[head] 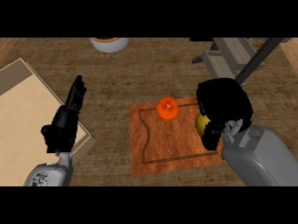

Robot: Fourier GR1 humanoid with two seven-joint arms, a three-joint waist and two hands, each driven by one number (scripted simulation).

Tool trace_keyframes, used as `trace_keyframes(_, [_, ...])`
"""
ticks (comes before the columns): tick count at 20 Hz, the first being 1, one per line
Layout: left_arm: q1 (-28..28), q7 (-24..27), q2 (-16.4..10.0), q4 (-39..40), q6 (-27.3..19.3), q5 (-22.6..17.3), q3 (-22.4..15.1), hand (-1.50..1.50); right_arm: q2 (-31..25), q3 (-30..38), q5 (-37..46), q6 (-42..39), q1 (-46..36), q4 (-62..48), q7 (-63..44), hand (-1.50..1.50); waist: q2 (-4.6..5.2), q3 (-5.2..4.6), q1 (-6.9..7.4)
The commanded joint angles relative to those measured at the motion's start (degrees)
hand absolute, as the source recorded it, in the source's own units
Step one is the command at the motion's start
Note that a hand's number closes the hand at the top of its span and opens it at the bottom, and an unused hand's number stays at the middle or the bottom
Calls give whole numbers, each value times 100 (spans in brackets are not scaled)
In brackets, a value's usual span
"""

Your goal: Pick the lemon from the cutting board and place it in the tiered basket

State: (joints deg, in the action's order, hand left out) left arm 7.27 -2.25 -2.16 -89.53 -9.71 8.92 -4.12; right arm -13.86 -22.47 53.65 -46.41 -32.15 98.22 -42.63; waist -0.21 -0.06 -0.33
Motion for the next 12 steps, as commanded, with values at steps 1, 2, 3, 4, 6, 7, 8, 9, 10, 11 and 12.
trace_keyframes(1, [-56,-287,-30,-275,73,-65,-7,0,108,441,-134,-1085,-352,1046,-793,150,-29,1,-22])
trace_keyframes(2, [133,-249,40,-43,-43,72,-33,0,120,632,-137,-1015,-489,963,-737,150,-4,3,-7])
trace_keyframes(3, [-17,-77,70,34,-52,144,-123,0,-198,981,-232,-1088,-704,966,-537,150,-3,2,-8])
trace_keyframes(4, [-103,151,70,13,-24,52,-70,0,-231,1112,-305,-1302,-733,1378,-674,150,-19,0,-40])
trace_keyframes(6, [73,-299,63,-134,-105,108,-40,0,-155,1581,-394,-1553,-1514,1125,-770,150,-20,0,-3])
trace_keyframes(7, [-211,75,11,-85,-7,68,-58,0,-71,1683,-434,-1811,-1576,1398,-1012,150,-34,-4,-24])
trace_keyframes(8, [71,-78,-44,-2,27,-37,113,0,-152,1803,-328,-1573,-1708,1257,-870,150,-10,-1,-3])
trace_keyframes(9, [56,-332,35,-228,-74,78,-22,0,133,2017,-451,-1895,-2235,1321,-1187,150,-56,-6,-11])
trace_keyframes(10, [87,-93,21,32,-25,49,22,0,-93,2241,-467,-1943,-2487,1171,-990,150,-25,-6,-12])
trace_keyframes(11, [42,-191,-6,-9,48,8,4,0,-237,2561,-643,-2294,-2815,1122,-941,150,-49,-8,-38])
trace_keyframes(12, [220,-254,17,-23,-23,28,51,0,-94,2710,-649,-2297,-2932,1123,-1089,150,-41,-5,-39])
